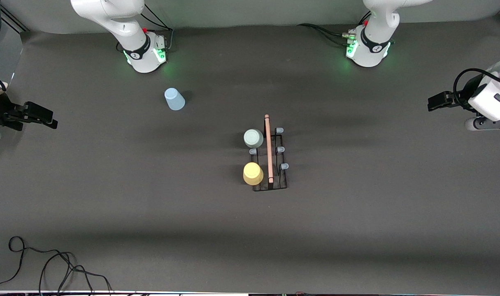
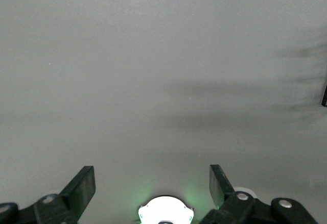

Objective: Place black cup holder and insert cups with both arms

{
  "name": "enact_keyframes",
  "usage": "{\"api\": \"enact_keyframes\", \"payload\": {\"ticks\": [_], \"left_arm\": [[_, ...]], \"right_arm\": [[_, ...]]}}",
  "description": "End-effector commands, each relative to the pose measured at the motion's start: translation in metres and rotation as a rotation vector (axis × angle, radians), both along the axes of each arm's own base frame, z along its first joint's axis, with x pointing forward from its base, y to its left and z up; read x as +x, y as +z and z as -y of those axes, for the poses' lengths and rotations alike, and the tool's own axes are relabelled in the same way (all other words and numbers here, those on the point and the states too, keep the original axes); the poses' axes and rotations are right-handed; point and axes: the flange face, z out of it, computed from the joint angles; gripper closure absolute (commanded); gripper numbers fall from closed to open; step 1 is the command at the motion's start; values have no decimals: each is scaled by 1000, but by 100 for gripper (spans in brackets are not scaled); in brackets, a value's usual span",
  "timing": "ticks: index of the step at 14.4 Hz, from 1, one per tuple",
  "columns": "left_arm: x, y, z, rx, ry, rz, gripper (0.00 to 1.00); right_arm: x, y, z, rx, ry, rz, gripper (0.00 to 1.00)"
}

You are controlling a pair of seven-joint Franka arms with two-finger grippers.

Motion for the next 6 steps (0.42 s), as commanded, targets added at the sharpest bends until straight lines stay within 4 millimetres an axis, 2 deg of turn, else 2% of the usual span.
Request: {"api": "enact_keyframes", "payload": {"ticks": [1,6], "left_arm": [[-4,3,2,8,8,4,1],[-4,3,1,8,10,4,1]], "right_arm": [[2,2,2,22,-22,17,0],[3,-1,3,22,-23,14,0]]}}
